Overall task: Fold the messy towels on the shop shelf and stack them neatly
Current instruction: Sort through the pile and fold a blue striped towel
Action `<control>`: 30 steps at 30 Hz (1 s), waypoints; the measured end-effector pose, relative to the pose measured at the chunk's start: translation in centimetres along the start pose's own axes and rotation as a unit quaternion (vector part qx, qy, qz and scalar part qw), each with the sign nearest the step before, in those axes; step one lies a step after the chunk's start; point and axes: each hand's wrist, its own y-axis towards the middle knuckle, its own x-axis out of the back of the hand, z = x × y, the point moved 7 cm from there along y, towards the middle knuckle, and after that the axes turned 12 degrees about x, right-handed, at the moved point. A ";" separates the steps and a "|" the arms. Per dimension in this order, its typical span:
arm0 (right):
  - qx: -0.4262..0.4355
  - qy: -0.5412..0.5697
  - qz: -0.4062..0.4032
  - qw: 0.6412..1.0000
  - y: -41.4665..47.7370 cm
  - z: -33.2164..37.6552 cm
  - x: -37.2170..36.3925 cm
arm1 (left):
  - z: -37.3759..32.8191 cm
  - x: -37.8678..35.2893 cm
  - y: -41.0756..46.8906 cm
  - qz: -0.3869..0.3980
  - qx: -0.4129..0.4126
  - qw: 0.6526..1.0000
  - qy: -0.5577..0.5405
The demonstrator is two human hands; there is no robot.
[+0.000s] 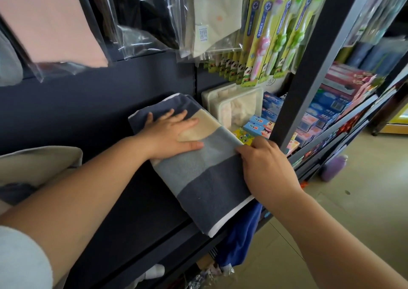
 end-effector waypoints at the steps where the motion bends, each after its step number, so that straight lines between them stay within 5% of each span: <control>1: 0.007 0.005 0.007 1.000 0.1 0.1 -0.1 | 0.4 0.2 0.7 -0.007 0.016 1.000 0.007; 12: -0.005 0.012 0.028 1.000 -0.5 -0.5 -0.4 | 1.4 0.1 4.7 -0.004 0.084 0.996 0.014; 18: -0.023 0.020 0.041 0.999 -1.3 0.1 0.2 | 4.2 2.2 4.0 -0.129 0.173 0.976 -0.024; 22: -0.049 -0.025 0.038 0.998 -1.7 -0.1 1.1 | 5.5 2.8 4.1 -0.133 0.200 0.971 0.003; 26: -0.080 -0.024 0.046 0.995 -2.3 -0.8 1.4 | 6.0 3.7 4.2 -0.120 0.184 0.972 -0.085; 30: -0.096 0.140 0.004 0.985 -3.2 -2.1 1.2 | 6.7 3.8 4.0 -0.094 0.167 0.956 -0.222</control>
